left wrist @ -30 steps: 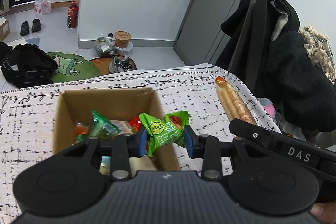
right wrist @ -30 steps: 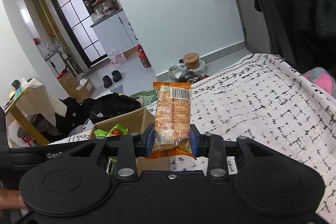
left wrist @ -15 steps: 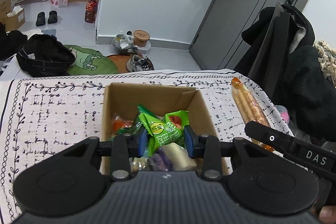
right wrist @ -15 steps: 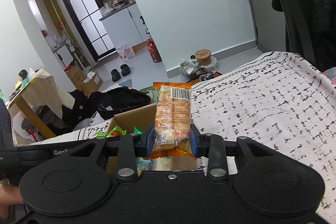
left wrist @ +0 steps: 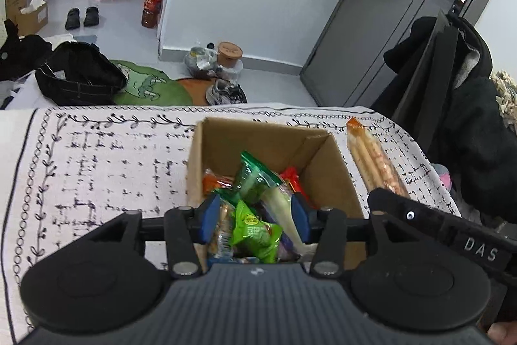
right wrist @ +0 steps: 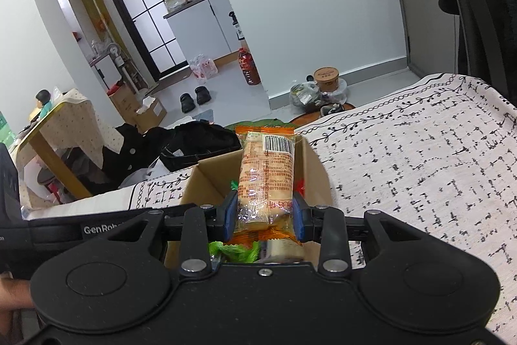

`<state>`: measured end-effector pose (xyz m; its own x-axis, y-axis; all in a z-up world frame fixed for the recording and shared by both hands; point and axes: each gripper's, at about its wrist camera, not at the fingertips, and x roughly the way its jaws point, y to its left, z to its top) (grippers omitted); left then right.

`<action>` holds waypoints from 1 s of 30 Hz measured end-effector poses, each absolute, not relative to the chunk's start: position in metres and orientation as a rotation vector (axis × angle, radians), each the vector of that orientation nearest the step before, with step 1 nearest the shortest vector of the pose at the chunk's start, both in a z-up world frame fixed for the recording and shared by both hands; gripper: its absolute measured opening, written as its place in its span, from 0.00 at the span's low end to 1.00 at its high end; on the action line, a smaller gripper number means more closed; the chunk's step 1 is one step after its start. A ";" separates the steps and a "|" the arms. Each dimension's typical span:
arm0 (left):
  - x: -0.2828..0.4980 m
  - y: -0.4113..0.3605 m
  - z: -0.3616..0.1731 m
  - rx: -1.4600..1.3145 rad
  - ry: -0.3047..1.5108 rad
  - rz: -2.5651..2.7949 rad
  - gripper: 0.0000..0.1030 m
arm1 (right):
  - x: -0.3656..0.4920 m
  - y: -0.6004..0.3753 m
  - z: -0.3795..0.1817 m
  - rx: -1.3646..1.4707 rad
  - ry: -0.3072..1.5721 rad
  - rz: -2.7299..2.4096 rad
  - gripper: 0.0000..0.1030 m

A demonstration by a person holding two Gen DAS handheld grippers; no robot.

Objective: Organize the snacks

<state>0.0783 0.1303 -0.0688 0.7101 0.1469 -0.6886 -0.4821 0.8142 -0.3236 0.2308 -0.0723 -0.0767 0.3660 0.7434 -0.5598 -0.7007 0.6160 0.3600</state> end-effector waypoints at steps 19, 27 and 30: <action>0.076 0.117 -0.064 -0.467 0.737 0.322 0.68 | 0.234 -0.105 -0.067 0.059 0.773 0.877 0.55; 0.084 0.095 -0.062 -0.404 0.757 0.281 0.70 | 0.244 -0.141 -0.056 0.050 0.755 0.817 0.63; 0.086 0.087 -0.059 -0.388 0.753 0.271 0.77 | 0.247 -0.154 -0.051 0.053 0.753 0.802 0.67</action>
<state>0.0858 0.0872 -0.0586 0.7001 0.0995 -0.7071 -0.3729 0.8954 -0.2432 0.2469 -0.1536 -0.0513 0.4535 0.6677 -0.5904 -0.6317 0.7081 0.3155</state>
